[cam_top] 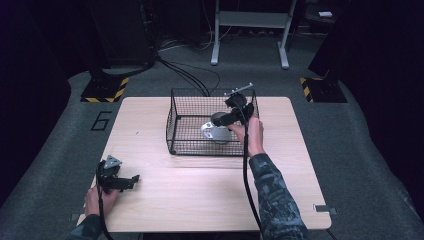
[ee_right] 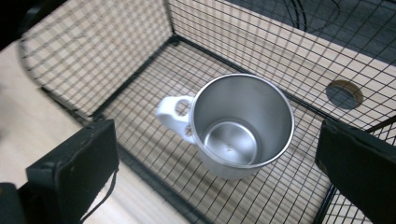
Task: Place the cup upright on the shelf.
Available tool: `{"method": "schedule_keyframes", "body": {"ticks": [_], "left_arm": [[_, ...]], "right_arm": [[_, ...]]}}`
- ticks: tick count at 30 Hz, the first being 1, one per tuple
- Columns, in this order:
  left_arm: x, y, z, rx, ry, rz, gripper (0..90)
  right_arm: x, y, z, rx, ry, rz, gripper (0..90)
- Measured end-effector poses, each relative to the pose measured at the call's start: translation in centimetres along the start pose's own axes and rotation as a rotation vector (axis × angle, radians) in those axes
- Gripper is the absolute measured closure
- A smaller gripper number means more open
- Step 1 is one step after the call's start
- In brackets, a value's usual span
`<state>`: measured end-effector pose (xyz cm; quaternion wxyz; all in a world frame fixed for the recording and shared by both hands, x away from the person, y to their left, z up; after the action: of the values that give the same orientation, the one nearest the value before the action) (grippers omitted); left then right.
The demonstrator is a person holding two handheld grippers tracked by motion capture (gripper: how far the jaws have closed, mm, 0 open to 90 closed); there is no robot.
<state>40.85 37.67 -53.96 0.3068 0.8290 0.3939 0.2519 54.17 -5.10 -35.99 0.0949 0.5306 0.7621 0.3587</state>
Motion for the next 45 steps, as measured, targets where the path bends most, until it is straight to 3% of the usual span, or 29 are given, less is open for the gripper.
{"method": "schedule_keyframes", "body": {"ticks": [9, 16, 22, 30, 38, 45], "left_arm": [[0.0, 0.0, 0.0, 0.001, -0.001, 0.000, 0.2], [0.0, 0.0, 0.0, 0.000, 0.000, 0.001, 0.2], [0.0, 0.0, 0.0, -0.001, 0.000, 0.000, 0.2], [0.0, 0.0, 0.0, 0.000, 0.000, -0.001, 0.2], [0.0, 0.0, 0.0, 0.000, 0.002, 0.001, 0.2], [0.0, 0.0, 0.0, 0.000, 0.000, 0.001, 0.2]], "right_arm": [[2.1, -2.5, -4.9, -0.069, 0.036, -0.096, 0.0], [2.6, -5.6, -7.7, -0.097, 0.019, -0.156, 0.0], [1.8, -8.7, -9.0, -0.095, 0.001, -0.141, 0.0], [-0.7, -13.3, -9.5, -0.099, -0.043, -0.088, 0.0], [-5.3, -18.9, -8.2, -0.071, -0.116, 0.018, 0.0], [-9.9, -23.5, -6.4, -0.062, -0.159, 0.141, 0.0]]}}
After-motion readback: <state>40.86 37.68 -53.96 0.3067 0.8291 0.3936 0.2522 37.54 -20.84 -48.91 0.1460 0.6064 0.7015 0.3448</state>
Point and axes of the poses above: each handheld gripper's, and its own axes: z roughly forward along the jaws, y roughly out of its top, x roughly to its left, the point moved 1 cm from there along z, roughly forward along the jaws, and after that the axes turned 14 degrees about z, right-handed, at the moved point
